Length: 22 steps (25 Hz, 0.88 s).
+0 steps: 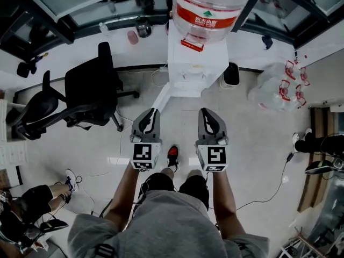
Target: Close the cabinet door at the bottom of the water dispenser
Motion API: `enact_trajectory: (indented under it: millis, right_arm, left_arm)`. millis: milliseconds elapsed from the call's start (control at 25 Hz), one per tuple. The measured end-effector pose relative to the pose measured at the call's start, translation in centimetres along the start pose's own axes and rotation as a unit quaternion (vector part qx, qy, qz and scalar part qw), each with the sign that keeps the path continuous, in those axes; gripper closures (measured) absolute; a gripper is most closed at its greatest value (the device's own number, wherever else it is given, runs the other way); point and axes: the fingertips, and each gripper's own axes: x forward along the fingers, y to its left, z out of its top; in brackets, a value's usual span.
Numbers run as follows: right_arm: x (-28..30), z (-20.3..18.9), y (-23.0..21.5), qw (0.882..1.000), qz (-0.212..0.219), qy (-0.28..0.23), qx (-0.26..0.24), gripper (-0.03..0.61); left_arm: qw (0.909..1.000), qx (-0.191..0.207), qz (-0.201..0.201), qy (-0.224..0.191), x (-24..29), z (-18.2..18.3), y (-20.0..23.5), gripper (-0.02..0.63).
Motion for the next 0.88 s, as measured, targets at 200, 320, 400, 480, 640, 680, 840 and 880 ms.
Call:
enact_trajectory:
  millis: [200, 320, 400, 480, 640, 680, 840, 880]
  right_arm:
    - [2.1, -2.1, 0.8, 1.0, 0.019, 0.016, 0.004, 0.554]
    - [3.4, -3.7, 1.1, 0.999, 0.035, 0.025, 0.003, 0.554]
    - [4.4, -4.9, 1.5, 0.998, 0.051, 0.031, 0.004, 0.554]
    - [5.5, -5.9, 1.9, 0.997, 0.066, 0.035, 0.004, 0.554]
    - [7.5, -7.6, 2.8, 0.994, 0.096, 0.039, 0.012, 0.554]
    - [7.9, -8.1, 3.0, 0.994, 0.104, 0.041, 0.011, 0.554]
    - [9.6, -9.8, 4.2, 0.989, 0.14, 0.046, -0.005, 0.554]
    - [10.0, -10.3, 4.5, 0.988, 0.147, 0.048, -0.007, 0.554]
  left_arm:
    - [0.9997, -0.013, 0.012, 0.017, 1.0, -2.6, 1.1, 0.561]
    - [0.9994, -0.017, 0.024, 0.019, 1.7, -3.5, 1.6, 0.561]
    - [0.999, -0.02, 0.033, 0.021, 2.2, -4.4, 2.0, 0.561]
    - [0.9984, -0.024, 0.046, 0.022, 2.6, -5.3, 2.6, 0.561]
    - [0.9963, -0.03, 0.076, 0.025, 3.2, -7.1, 3.8, 0.561]
    - [0.9957, -0.034, 0.083, 0.025, 3.3, -7.5, 4.0, 0.561]
    - [0.9925, -0.049, 0.108, 0.029, 3.6, -9.5, 4.7, 0.561]
    - [0.9918, -0.052, 0.113, 0.03, 3.6, -10.0, 4.8, 0.561]
